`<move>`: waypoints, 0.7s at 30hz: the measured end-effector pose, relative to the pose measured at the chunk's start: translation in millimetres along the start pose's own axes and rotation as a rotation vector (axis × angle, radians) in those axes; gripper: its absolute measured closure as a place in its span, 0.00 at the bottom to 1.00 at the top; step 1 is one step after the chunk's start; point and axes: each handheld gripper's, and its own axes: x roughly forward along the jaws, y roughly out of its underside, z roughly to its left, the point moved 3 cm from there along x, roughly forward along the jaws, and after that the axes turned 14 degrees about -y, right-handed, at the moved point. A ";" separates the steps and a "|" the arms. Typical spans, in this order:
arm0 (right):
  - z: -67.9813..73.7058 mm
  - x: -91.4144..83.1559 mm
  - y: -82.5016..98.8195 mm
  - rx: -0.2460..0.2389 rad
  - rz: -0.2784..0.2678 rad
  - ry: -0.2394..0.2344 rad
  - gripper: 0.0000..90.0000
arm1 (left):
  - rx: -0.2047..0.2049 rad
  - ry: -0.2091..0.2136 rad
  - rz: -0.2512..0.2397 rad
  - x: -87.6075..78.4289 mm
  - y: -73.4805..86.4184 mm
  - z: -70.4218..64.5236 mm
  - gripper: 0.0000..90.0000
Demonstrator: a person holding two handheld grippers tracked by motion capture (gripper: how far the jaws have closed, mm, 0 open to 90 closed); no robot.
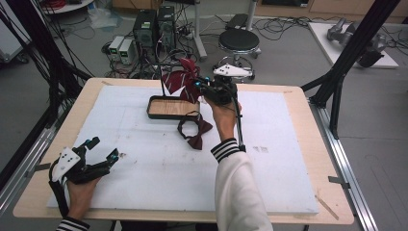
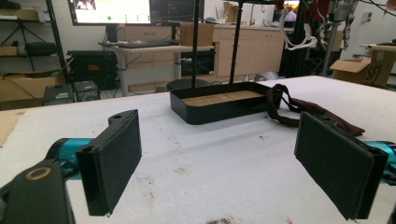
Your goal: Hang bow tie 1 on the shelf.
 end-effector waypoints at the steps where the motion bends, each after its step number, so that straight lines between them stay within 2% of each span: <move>1: -0.8 3.1 -1.6 0.009 -0.003 -0.005 0.90 | -0.002 -0.001 -0.001 -0.1 0.0 0.0 0.17; 5: -2.7 9.0 -4.4 0.011 0.000 -0.017 0.90 | -0.002 -0.001 -0.001 0.0 0.1 0.1 0.17; 8: -5.9 9.4 -6.2 0.010 -0.024 -0.011 0.90 | 0.001 0.000 -0.002 -0.1 0.0 0.0 0.17; 16: -14.8 10.9 -12.7 0.025 -0.022 0.004 0.90 | 0.001 0.000 -0.001 0.0 0.0 0.0 0.17; 21: -17.6 14.7 -18.3 0.015 -0.020 0.015 0.90 | 0.000 -0.001 -0.001 0.0 0.0 0.0 0.17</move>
